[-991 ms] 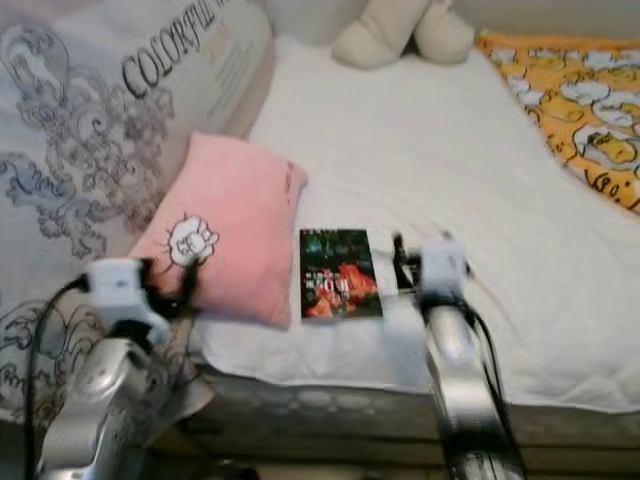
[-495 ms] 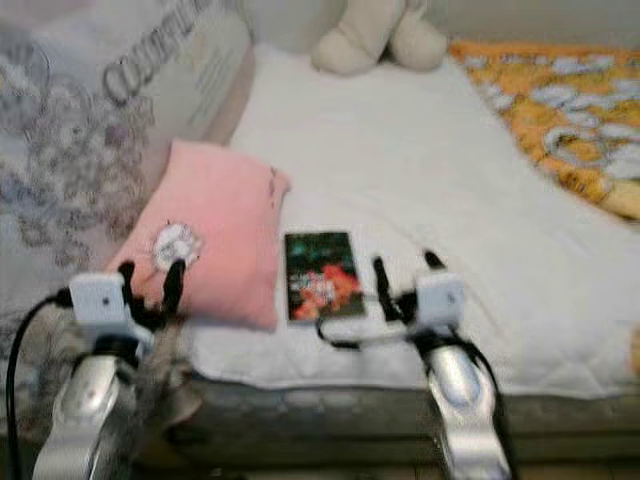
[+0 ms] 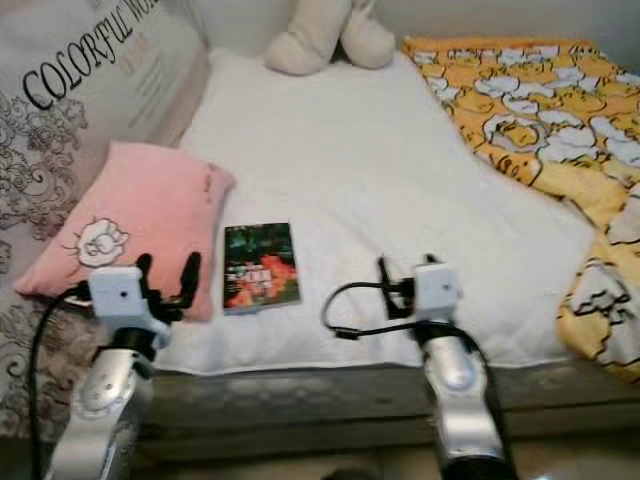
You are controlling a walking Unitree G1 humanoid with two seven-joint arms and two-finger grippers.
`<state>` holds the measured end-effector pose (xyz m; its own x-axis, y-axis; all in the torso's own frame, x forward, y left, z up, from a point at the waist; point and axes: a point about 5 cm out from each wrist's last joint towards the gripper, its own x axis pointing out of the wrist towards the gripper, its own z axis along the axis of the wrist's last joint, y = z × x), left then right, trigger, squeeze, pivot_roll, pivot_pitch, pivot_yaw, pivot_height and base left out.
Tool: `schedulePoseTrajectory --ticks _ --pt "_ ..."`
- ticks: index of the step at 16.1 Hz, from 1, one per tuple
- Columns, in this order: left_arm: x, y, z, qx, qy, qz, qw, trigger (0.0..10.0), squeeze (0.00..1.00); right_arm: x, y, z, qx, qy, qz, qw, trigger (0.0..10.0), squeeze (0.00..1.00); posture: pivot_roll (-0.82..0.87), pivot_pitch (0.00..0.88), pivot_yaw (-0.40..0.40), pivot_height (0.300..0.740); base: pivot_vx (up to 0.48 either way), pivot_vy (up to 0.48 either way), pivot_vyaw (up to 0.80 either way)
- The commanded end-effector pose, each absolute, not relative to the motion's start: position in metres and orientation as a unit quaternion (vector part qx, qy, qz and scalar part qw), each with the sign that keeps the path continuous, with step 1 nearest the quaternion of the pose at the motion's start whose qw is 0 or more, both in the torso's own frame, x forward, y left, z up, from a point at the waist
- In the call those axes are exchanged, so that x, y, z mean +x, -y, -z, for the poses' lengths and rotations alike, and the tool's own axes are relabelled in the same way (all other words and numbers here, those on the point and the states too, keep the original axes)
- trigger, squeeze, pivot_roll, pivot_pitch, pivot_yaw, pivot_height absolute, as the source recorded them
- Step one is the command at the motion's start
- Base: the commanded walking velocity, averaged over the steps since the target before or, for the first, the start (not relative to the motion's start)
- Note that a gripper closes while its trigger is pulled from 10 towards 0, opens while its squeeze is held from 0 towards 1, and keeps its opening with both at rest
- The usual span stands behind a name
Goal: Clean up the room
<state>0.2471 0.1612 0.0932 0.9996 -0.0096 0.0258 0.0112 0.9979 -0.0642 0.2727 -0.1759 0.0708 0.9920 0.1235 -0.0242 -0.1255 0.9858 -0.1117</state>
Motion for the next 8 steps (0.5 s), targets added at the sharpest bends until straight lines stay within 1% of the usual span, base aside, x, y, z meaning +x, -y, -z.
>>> schedulePoseTrajectory --ticks 1,4,6,8 --pt "0.249 -0.159 -0.092 -0.029 0.012 0.012 0.999 10.0 0.00 0.276 0.180 -0.074 -0.058 -0.006 -0.057 0.997 10.0 0.00 -0.12 0.000 0.069 0.740 0.000 -0.480 0.00" --pt "0.261 -0.167 -0.094 -0.028 0.010 0.004 1.000 10.0 0.00 0.283 0.176 -0.074 -0.047 -0.010 -0.060 0.997 10.0 0.00 -0.12 0.000 0.072 0.740 0.000 -0.480 0.00" --pt "0.261 -0.165 -0.094 -0.032 0.011 0.002 0.999 10.0 0.00 0.286 0.175 -0.076 -0.045 -0.007 -0.060 0.997 10.0 0.00 -0.13 0.000 0.073 0.740 0.000 -0.480 0.00" --pt "0.260 -0.165 -0.090 -0.053 0.004 -0.012 0.999 10.0 0.00 0.289 0.177 -0.082 -0.041 0.004 -0.054 0.998 10.0 0.00 -0.13 0.000 0.070 0.740 0.000 -0.480 0.00"
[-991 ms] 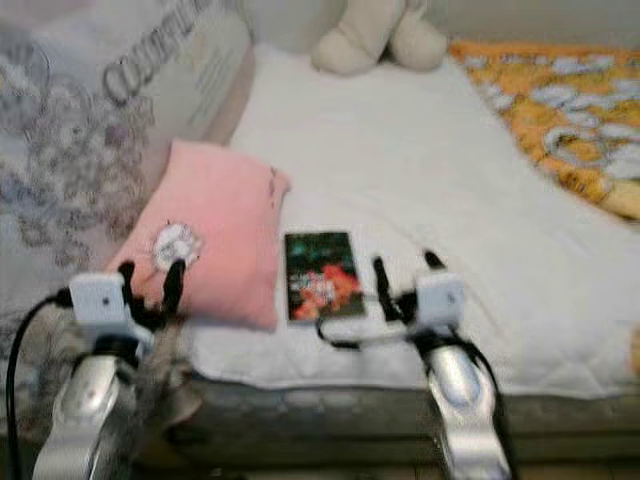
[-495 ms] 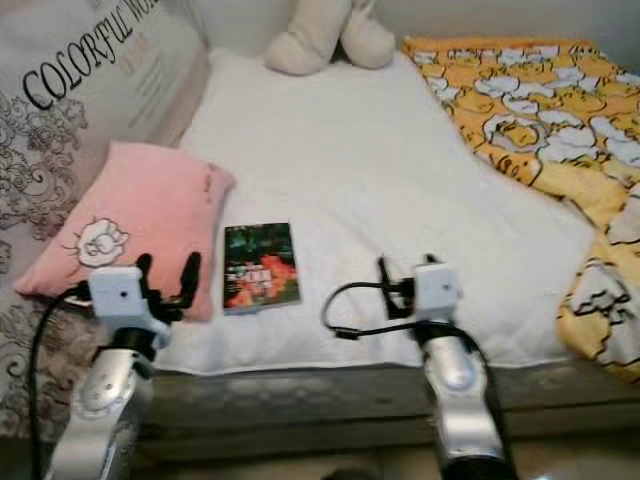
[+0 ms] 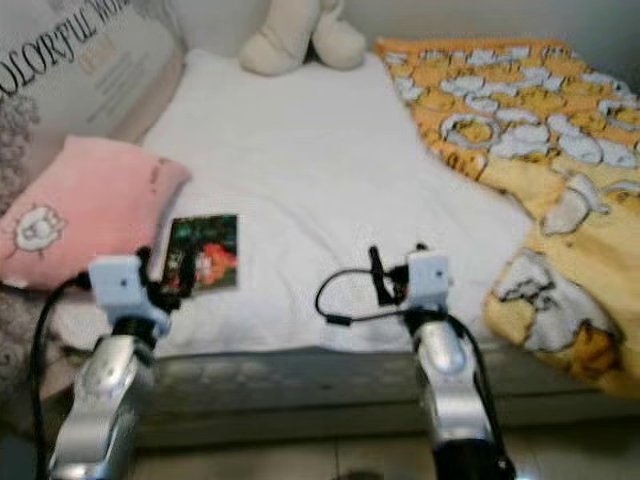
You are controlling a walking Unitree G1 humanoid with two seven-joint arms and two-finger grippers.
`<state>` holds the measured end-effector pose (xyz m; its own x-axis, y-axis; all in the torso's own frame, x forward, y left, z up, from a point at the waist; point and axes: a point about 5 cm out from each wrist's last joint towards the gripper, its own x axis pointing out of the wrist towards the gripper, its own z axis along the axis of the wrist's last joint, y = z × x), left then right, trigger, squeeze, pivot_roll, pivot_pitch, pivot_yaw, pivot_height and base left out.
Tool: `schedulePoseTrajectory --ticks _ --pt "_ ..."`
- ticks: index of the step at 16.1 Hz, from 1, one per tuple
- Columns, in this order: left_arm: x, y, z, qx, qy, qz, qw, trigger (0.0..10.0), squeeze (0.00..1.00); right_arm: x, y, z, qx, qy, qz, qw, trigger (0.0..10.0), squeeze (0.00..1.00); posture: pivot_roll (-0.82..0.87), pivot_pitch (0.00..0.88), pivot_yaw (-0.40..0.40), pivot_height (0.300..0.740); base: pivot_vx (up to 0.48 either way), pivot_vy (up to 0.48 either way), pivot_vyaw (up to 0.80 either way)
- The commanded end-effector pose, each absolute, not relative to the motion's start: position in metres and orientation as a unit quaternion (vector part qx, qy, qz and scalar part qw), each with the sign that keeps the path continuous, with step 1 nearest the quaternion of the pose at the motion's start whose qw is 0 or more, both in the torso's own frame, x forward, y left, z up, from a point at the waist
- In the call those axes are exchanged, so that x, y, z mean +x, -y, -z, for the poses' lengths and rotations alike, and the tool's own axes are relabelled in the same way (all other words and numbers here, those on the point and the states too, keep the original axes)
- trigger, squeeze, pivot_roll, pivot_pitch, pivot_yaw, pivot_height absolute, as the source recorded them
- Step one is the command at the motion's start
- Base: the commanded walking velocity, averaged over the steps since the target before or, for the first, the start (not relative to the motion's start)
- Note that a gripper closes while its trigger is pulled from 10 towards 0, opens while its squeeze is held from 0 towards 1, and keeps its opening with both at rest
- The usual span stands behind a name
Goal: Clean up the room
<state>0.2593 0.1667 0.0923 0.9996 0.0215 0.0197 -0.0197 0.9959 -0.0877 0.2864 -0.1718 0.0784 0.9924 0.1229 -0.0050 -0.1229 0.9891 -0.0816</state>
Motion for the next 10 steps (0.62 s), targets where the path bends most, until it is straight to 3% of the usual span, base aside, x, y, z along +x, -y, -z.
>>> schedulePoseTrajectory --ticks 1,10 --pt "0.2568 -0.1706 -0.0842 -0.051 -0.006 -0.028 0.998 10.0 0.00 0.2897 0.1809 -0.0886 -0.034 0.025 -0.042 0.998 10.0 0.00 -0.12 0.000 0.069 0.740 0.000 -0.480 0.00" --pt "0.2620 -0.1685 -0.0884 -0.028 0.001 -0.007 1.000 10.0 0.00 0.2959 0.1842 -0.0876 -0.030 0.021 -0.028 0.999 10.0 0.00 -0.14 0.000 0.096 0.740 0.000 -0.474 0.00"
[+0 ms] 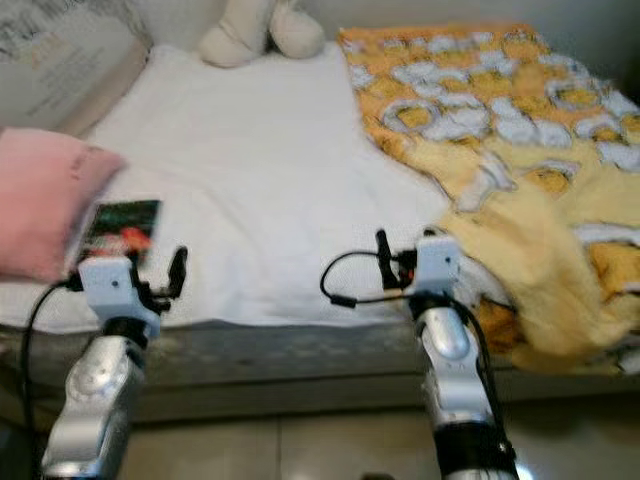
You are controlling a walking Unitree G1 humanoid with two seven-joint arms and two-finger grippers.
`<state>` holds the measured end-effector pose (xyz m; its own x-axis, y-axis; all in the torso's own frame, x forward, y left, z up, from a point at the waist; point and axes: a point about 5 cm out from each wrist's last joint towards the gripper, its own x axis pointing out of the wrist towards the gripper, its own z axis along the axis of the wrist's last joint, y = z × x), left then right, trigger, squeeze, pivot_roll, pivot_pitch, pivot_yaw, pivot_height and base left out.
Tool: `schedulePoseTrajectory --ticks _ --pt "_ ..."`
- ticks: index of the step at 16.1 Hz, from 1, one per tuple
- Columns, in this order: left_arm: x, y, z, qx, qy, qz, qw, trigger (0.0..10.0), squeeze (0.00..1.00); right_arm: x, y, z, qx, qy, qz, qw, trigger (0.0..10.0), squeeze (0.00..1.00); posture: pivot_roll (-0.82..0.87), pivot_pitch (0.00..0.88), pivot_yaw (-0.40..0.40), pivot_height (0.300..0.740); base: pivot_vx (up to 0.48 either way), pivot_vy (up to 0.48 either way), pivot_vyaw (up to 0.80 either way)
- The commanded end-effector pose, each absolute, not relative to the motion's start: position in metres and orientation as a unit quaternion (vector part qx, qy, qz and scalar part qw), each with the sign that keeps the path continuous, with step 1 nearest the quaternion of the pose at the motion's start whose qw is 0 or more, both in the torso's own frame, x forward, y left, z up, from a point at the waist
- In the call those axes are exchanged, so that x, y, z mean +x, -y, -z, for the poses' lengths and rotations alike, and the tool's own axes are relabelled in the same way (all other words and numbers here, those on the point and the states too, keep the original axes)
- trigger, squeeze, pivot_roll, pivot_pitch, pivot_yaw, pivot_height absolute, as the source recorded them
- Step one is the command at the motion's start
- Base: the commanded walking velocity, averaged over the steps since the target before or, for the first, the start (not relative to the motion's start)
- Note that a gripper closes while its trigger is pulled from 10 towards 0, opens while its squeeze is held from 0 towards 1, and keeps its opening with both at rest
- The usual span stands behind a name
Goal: Clean up the room
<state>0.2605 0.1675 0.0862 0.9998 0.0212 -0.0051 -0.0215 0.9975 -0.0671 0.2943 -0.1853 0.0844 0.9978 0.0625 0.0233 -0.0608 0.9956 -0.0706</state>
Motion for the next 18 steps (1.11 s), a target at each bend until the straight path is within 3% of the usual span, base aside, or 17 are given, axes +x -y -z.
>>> schedulePoseTrajectory --ticks 1,5,8,13,18 --pt "0.263 -0.168 -0.088 -0.025 0.001 -0.003 1.000 10.0 0.00 0.295 0.184 -0.087 -0.031 0.022 -0.027 0.999 10.0 0.00 -0.14 0.000 0.099 0.740 0.000 -0.469 0.00" --pt "0.267 -0.168 -0.089 -0.027 0.001 0.004 1.000 10.0 0.00 0.294 0.180 -0.086 -0.038 0.023 -0.034 0.998 10.0 0.00 -0.15 0.000 0.102 0.740 0.000 -0.467 0.00" --pt "0.266 -0.167 -0.084 -0.013 -0.012 0.009 1.000 10.0 0.00 0.294 0.177 -0.084 -0.047 0.015 -0.042 0.998 10.0 0.00 -0.14 0.000 0.100 0.740 0.000 0.000 -0.16" --pt "0.270 -0.157 -0.090 -0.005 0.000 0.051 0.999 10.0 0.00 0.292 0.173 -0.084 -0.046 0.019 -0.052 0.997 10.0 0.00 -0.14 0.000 0.099 0.740 0.000 0.440 -0.65" --pt "0.282 -0.163 -0.089 0.025 -0.023 0.055 0.998 10.0 0.00 0.288 0.172 -0.080 -0.044 0.015 -0.051 0.998 10.0 0.00 -0.15 0.000 0.109 0.740 0.439 0.000 -0.63"
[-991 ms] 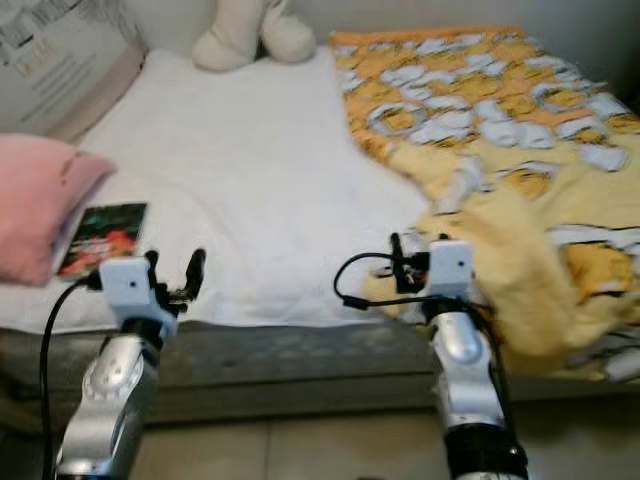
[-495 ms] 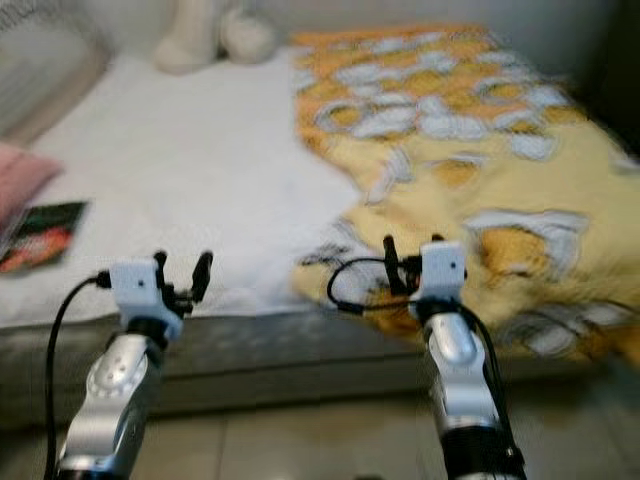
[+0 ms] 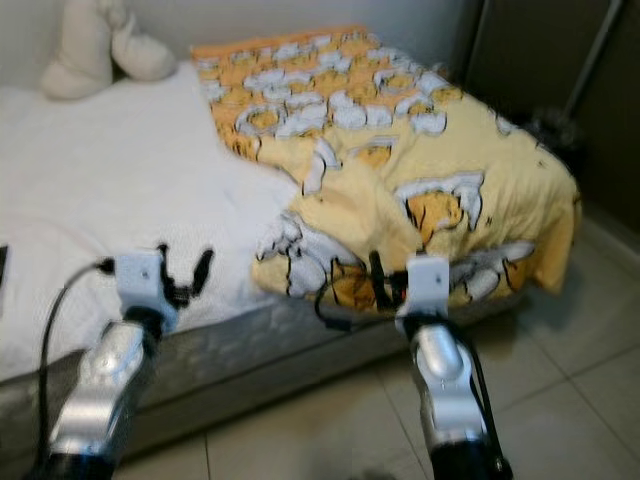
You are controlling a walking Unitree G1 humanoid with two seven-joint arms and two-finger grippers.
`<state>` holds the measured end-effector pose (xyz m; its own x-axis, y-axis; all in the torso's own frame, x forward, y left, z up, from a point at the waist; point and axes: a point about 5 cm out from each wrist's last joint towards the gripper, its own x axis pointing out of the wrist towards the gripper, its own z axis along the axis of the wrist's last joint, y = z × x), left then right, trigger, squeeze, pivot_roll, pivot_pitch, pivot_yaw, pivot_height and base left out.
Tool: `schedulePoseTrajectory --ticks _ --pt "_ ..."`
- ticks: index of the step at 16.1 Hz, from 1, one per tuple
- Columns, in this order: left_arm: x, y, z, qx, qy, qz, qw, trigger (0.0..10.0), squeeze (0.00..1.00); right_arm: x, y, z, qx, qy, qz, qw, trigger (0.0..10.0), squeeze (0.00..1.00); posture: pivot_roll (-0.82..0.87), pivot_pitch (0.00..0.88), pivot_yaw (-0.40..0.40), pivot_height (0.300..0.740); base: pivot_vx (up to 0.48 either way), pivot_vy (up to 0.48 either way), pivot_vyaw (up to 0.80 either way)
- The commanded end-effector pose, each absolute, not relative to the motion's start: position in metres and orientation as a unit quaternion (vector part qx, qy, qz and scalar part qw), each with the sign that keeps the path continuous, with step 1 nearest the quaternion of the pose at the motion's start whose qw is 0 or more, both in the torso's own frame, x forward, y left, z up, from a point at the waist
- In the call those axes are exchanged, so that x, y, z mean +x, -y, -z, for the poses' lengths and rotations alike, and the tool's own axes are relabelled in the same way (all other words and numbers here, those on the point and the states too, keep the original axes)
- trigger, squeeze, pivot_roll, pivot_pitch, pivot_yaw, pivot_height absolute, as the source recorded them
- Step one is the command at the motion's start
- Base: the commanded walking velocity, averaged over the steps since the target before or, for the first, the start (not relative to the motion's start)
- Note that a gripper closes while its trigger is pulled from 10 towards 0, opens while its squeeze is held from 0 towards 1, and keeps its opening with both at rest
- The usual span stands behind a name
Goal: Clean up the room
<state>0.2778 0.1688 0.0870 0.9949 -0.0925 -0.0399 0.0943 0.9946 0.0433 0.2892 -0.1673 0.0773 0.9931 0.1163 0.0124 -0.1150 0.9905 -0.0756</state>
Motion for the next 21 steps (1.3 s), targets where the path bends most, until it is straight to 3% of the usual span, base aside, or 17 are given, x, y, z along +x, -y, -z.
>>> schedulePoseTrajectory --ticks 1,6,9,17,21 --pt "0.283 -0.162 -0.087 0.022 -0.027 0.055 0.998 10.0 0.00 0.288 0.172 -0.080 -0.045 0.016 -0.050 0.998 10.0 0.00 -0.15 0.000 0.109 0.740 0.000 0.000 -0.62" --pt "0.283 -0.157 -0.088 0.015 -0.023 0.071 0.997 10.0 0.00 0.288 0.173 -0.079 -0.041 0.010 -0.045 0.998 10.0 0.00 -0.15 0.000 0.114 0.740 0.073 0.000 -0.61" --pt "0.284 -0.158 -0.086 0.008 -0.031 0.064 0.997 10.0 0.00 0.288 0.171 -0.080 -0.040 0.015 -0.051 0.998 10.0 0.00 -0.16 0.000 0.114 0.740 0.000 0.452 0.00" --pt "0.284 -0.151 -0.086 0.025 -0.032 0.084 0.996 10.0 0.00 0.289 0.167 -0.079 -0.039 0.012 -0.055 0.998 10.0 0.00 -0.15 0.000 0.118 0.740 0.425 0.078 0.00" --pt "0.283 -0.134 -0.085 0.053 -0.030 0.134 0.989 10.0 0.00 0.288 0.166 -0.078 -0.039 0.011 -0.057 0.998 10.0 0.00 -0.16 0.000 0.123 0.740 0.434 -0.123 0.00"
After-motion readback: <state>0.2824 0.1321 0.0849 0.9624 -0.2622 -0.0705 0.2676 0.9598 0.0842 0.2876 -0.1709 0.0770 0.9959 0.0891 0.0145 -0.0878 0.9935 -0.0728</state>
